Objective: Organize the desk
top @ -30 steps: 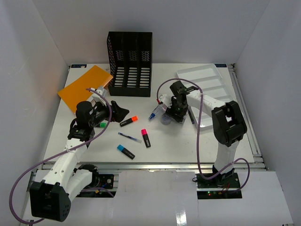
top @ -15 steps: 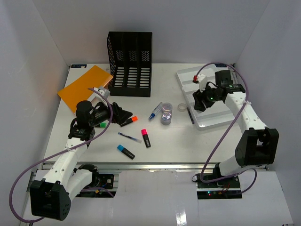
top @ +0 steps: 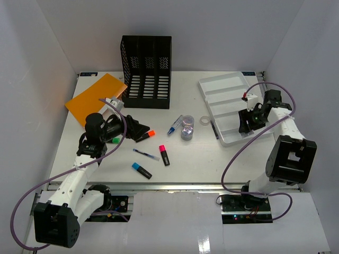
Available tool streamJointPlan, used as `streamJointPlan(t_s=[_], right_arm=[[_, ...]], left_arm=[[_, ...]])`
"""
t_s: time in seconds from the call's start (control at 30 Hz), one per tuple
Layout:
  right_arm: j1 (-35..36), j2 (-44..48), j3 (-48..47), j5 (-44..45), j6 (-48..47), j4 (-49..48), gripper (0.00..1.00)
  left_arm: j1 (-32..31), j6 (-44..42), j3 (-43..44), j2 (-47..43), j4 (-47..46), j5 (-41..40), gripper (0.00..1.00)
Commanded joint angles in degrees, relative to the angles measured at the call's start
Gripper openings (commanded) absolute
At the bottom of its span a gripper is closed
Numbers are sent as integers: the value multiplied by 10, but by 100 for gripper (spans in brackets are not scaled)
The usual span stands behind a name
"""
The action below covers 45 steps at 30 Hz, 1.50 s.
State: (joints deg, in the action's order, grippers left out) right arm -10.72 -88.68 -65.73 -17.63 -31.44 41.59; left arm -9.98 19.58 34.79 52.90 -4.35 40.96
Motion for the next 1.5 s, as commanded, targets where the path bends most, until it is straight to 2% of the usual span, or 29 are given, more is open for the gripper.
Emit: streamJointPlan(t_s=[0.0, 0.1, 0.2, 0.3, 0.37, 0.47, 0.6, 0.73, 0.9, 0.93, 1.0, 1.13, 1.17, 1.23, 1.3, 1.37, 1.47], right_arm=[[-12, -15, -6, 52, 2, -37, 25], [-17, -35, -19, 71, 2, -41, 28], [-21, -56, -30, 77, 4, -42, 39], [-21, -57, -33, 72, 10, -48, 56], [-21, -51, -33, 62, 16, -50, 76], [-20, -24, -35, 39, 22, -50, 84], [-17, 7, -40, 1, 25, -48, 88], [6, 34, -45, -107, -16, -25, 88], [108, 69, -6, -240, -139, 1, 90], [162, 76, 1, -246, -160, 1, 90], [216, 82, 23, -249, -213, -22, 94], [305, 45, 3, -216, -221, -39, 97], [321, 26, -16, -196, -214, -40, 92], [350, -8, -53, -159, -206, -41, 90], [376, -30, -76, -105, -182, -55, 90], [398, -65, -116, -45, -106, -64, 90], [412, -105, -164, -22, -19, -44, 90]], left_arm=[[-2, 2, 11, -7, -8, 11, 98], [-3, 2, 11, -8, -8, 12, 98], [-2, 2, 11, -10, -8, 12, 98], [-3, 1, 11, -11, -8, 12, 98], [-3, 1, 12, -11, -8, 13, 98], [-3, 2, 11, -10, -9, 14, 98], [-3, 2, 11, -10, -9, 16, 98], [-3, 2, 11, -7, -10, 17, 98], [-3, 1, 10, -4, -10, 18, 98], [-3, 1, 10, -3, -10, 18, 98], [-4, -1, 10, 0, -10, 18, 98], [-4, -3, 9, 2, -10, 15, 98], [-4, -4, 8, 2, -10, 14, 98], [-4, -5, 7, 4, -8, 12, 98], [-4, -6, 8, 4, -8, 11, 98], [-4, -8, 9, 5, -5, 9, 98], [-4, -10, 9, 5, -5, 7, 98]])
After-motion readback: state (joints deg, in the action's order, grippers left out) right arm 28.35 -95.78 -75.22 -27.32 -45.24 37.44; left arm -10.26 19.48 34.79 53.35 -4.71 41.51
